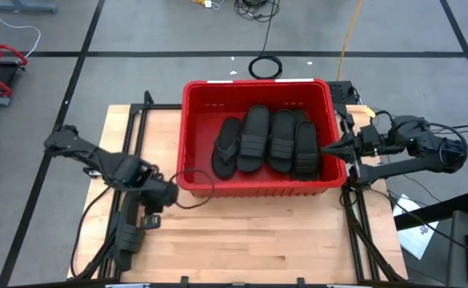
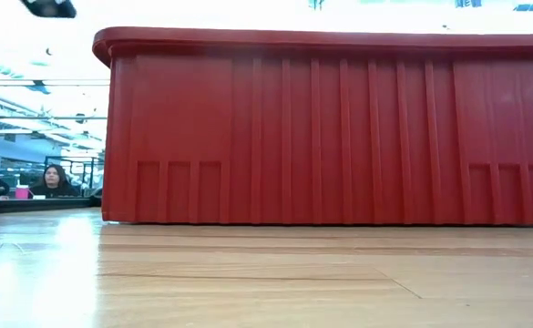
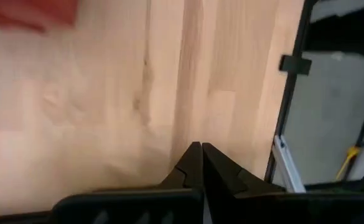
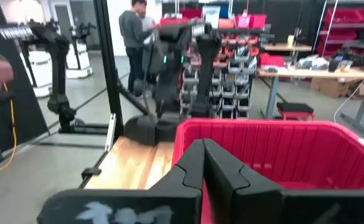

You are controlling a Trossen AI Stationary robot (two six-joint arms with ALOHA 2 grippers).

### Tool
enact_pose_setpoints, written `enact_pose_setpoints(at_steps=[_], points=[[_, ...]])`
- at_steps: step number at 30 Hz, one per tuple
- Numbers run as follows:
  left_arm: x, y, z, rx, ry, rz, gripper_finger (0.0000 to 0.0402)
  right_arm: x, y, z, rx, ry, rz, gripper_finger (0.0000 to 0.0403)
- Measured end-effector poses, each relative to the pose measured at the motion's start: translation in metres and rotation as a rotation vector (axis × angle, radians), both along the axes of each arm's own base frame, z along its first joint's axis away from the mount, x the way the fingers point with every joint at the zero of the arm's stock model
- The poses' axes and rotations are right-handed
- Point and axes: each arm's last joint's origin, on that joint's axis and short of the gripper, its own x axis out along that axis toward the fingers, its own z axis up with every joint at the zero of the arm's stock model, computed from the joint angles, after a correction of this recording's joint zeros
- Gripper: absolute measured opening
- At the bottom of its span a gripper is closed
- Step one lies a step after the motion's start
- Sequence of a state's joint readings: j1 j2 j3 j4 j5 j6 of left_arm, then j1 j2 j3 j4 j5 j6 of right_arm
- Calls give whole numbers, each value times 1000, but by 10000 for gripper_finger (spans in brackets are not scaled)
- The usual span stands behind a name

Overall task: Pick and place slides into bin
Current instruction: Put the black slide into the red bin

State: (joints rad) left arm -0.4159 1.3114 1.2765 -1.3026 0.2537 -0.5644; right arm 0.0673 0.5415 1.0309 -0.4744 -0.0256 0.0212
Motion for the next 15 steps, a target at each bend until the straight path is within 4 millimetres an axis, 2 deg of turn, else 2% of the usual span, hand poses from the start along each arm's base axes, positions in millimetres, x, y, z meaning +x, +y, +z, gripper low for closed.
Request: enact_pose_setpoints(at_steps=[3, 8, 12, 15], points=[[-26, -3, -19, -13, 27, 95, 0, 0, -1, 4, 0, -44, -21, 0], [-56, 0, -37, -74, 122, 284, 0, 0, -3, 7, 7, -69, -94, 0], [-71, 4, -42, -163, 196, 381, 7, 0, -4, 7, 60, -70, -137, 0], [-78, 6, -44, -174, 213, 366, 30, 0, -4, 7, 62, -66, -135, 0]])
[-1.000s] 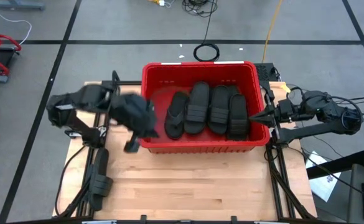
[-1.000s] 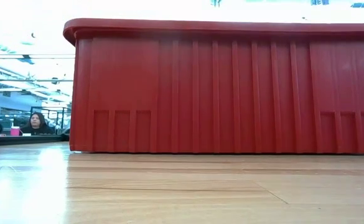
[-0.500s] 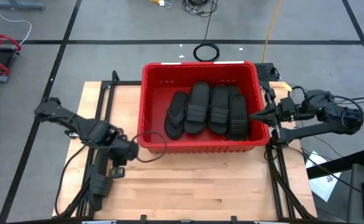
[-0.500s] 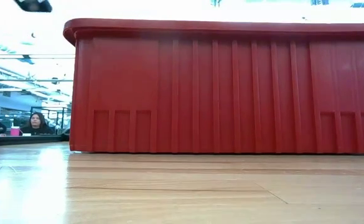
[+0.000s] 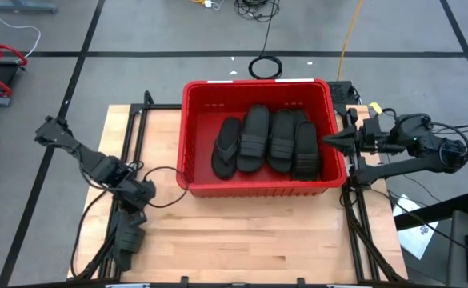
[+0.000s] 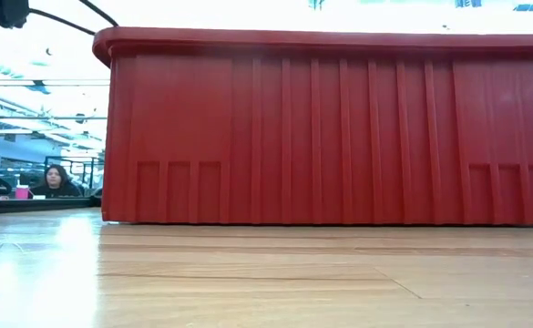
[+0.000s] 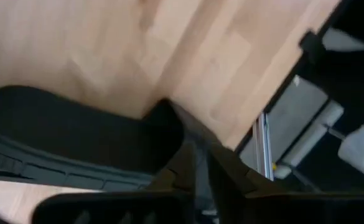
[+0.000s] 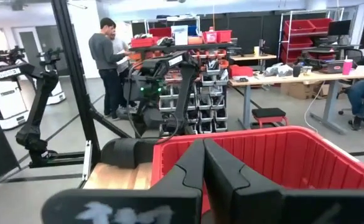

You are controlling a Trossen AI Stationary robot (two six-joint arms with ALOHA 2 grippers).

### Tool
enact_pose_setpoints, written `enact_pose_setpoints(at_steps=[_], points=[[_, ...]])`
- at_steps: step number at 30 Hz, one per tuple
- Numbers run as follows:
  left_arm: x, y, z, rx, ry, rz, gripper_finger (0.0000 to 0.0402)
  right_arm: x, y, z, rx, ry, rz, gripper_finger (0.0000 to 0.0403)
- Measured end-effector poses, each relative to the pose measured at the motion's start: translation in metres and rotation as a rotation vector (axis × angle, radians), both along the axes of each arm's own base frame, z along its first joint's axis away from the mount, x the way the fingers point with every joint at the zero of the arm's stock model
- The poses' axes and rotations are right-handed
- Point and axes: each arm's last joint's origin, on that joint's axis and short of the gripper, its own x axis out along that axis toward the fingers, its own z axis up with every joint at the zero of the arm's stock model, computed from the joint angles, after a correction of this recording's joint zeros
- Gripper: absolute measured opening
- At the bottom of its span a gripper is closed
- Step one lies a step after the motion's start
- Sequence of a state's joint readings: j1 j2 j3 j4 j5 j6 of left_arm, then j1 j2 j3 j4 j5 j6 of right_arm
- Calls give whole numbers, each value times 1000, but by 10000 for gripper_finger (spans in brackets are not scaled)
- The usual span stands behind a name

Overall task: Pick and place slides into bin
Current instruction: Put the black slide into the red bin

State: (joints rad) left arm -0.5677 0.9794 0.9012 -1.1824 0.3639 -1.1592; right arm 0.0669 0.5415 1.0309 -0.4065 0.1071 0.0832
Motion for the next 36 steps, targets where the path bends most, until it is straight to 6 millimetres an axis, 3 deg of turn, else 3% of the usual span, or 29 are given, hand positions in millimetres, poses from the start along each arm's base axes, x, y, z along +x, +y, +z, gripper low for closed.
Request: enact_pose_setpoints(at_steps=[11, 18, 22, 26, 36], points=[[1, -8, -18, -76, -7, -352, 206, 0, 0, -2, 1, 25, 3, 0], [14, -12, -37, -30, 37, -414, 295, 0, 0, -10, 51, 101, 0, 0], [15, -10, -59, -25, 137, -418, 317, -1, 0, -15, 74, 151, 0, 0], [17, -10, -73, -140, 186, -408, 321, -1, 0, -16, 78, 160, -1, 0], [19, -15, -84, -318, 164, -402, 321, -1, 0, -16, 71, 159, 0, 0]])
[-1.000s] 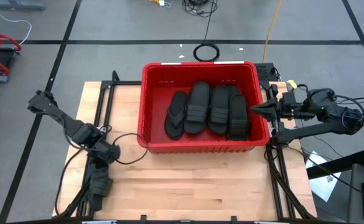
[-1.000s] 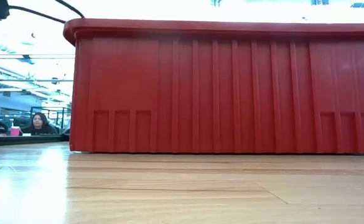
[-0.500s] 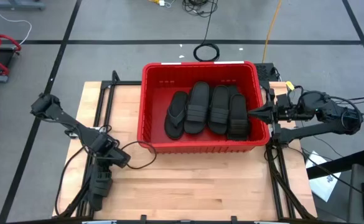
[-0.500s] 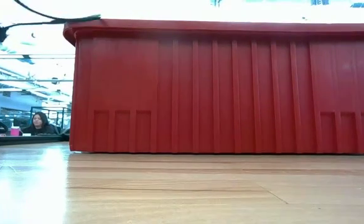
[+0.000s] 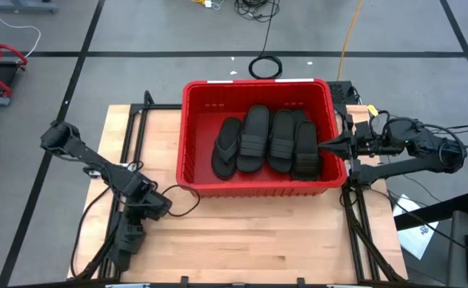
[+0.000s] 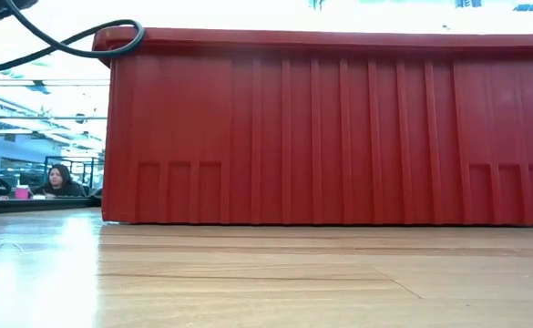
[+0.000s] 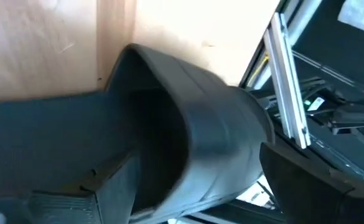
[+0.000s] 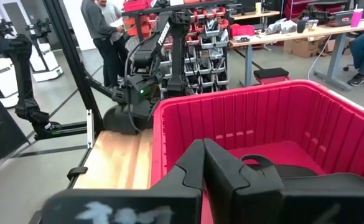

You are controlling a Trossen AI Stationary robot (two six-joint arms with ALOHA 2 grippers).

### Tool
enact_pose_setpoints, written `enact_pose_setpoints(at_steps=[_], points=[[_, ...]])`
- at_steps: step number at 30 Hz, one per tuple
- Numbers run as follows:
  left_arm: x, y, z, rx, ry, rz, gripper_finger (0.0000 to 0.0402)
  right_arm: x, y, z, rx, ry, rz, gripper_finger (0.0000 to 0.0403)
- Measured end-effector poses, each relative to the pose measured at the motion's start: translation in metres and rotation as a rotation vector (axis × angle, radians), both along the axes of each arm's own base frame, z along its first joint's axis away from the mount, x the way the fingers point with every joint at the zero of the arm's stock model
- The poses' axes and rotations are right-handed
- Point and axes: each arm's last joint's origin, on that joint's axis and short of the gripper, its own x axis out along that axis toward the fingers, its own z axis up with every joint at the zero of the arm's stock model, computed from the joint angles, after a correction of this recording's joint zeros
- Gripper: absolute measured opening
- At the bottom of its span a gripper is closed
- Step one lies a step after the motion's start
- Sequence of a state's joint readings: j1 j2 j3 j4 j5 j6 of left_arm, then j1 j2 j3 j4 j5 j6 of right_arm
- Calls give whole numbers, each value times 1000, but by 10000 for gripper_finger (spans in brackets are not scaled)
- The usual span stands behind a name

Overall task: Pick and place slides into bin
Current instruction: Put the black slide into the red bin

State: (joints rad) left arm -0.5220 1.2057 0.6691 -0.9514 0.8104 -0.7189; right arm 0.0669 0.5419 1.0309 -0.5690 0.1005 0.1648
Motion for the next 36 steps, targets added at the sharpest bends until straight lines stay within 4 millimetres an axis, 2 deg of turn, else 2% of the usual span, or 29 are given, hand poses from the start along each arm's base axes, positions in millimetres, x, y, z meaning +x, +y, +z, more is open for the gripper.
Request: enact_pose_setpoints(at_steps=[5, 10, 14, 19, 22, 28, 32, 36], points=[[-1, 1, -7, 4, -2, 17, 308, 0, 0, 0, -19, 1, 3, 0], [-2, 1, -18, -8, -5, 41, 254, 0, 0, -1, -20, 7, 4, 0], [-2, 0, -19, -50, 15, 42, 174, 0, 0, -1, -21, 16, 4, 0], [-2, 0, -16, -69, 20, 42, 30, 0, 0, -1, -29, 16, 5, 0], [3, -3, -3, -98, -8, 45, 15, 0, 0, -1, -29, 16, 4, 0], [11, -8, 39, -114, -87, 118, 5, 0, 0, -1, -32, 16, 4, 0], [2, -5, 73, 65, -178, 166, 3, 0, 0, -1, -32, 16, 3, 0], [-13, 7, 99, 287, -204, 204, 2, 0, 0, -1, -32, 12, 0, 0]])
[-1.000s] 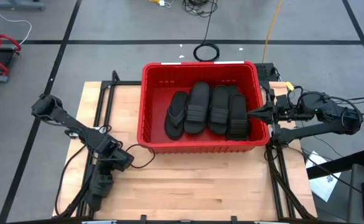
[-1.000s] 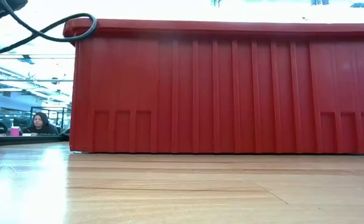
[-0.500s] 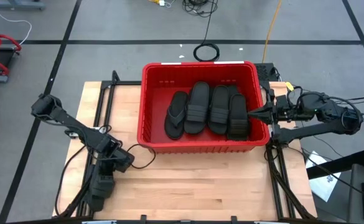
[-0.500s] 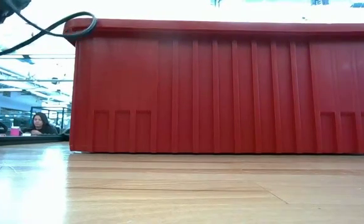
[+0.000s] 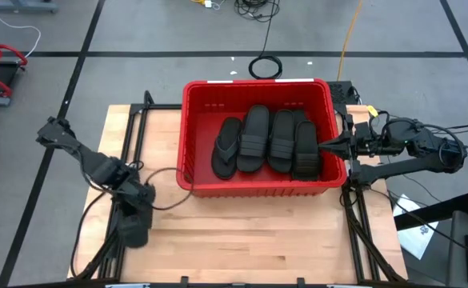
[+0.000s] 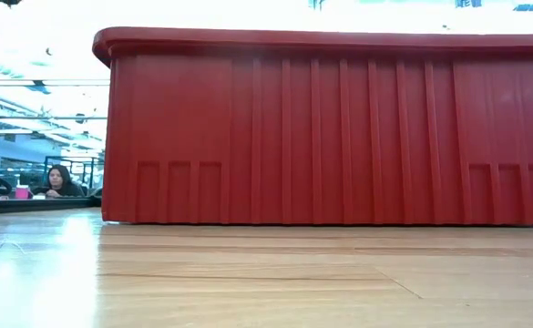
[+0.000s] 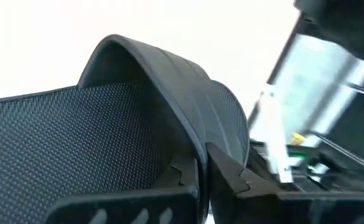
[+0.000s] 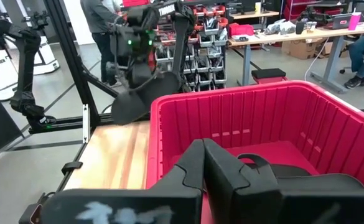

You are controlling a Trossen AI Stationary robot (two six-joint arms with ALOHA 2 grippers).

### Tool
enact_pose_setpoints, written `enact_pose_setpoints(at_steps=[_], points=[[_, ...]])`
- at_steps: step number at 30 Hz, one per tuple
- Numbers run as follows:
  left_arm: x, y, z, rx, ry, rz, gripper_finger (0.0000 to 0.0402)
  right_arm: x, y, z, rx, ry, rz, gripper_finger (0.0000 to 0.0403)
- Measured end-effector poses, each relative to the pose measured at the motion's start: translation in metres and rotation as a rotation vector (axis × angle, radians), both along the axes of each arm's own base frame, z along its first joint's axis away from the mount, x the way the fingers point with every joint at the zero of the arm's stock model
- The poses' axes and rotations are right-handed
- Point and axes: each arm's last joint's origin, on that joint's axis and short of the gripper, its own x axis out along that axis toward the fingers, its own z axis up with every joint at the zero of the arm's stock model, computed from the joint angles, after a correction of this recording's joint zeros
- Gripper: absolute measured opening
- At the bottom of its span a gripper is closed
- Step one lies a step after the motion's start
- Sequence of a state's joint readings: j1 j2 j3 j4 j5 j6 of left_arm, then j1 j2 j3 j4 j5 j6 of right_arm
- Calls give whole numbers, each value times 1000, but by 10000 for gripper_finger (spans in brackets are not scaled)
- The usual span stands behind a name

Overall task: Pick and place slides into bin
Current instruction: Put the black slide into the red bin

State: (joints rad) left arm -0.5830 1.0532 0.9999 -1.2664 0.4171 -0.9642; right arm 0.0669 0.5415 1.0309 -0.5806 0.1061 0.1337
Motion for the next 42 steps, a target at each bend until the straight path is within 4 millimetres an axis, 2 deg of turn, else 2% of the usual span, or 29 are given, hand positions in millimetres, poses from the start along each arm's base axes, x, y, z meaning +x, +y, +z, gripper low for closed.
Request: enact_pose_setpoints(at_steps=[5, 11, 14, 18, 22, 27, 30, 33, 37, 42], points=[[-9, 11, 35, 154, -72, 16, 2, 0, 0, 0, 0, 0, -1, 0], [-9, 19, 81, 281, -355, 23, 1, 0, 0, 0, 9, -1, -3, 0], [-13, 27, 102, 326, -441, 53, 1, 0, 0, 0, 11, -1, -4, 0], [-16, 40, 123, 431, -526, 114, 1, 0, 0, 1, 12, -15, -3, 0], [-13, 49, 143, 554, -677, 73, 0, 0, 0, 2, 11, -24, -2, 0], [17, 65, 173, 848, -921, 64, 0, 0, 0, 2, -38, -21, 8, 0], [38, 79, 190, 868, -1014, 68, 0, 0, 0, 2, -69, -20, 13, 0], [62, 99, 196, 884, -1008, 33, 0, 0, 0, 2, -91, -19, 17, 0], [100, 129, 193, 842, -952, -38, 0, 0, 0, 2, -97, -19, 18, 0], [144, 160, 169, 669, -853, -247, 0, 0, 0, 2, -116, -18, 21, 0]])
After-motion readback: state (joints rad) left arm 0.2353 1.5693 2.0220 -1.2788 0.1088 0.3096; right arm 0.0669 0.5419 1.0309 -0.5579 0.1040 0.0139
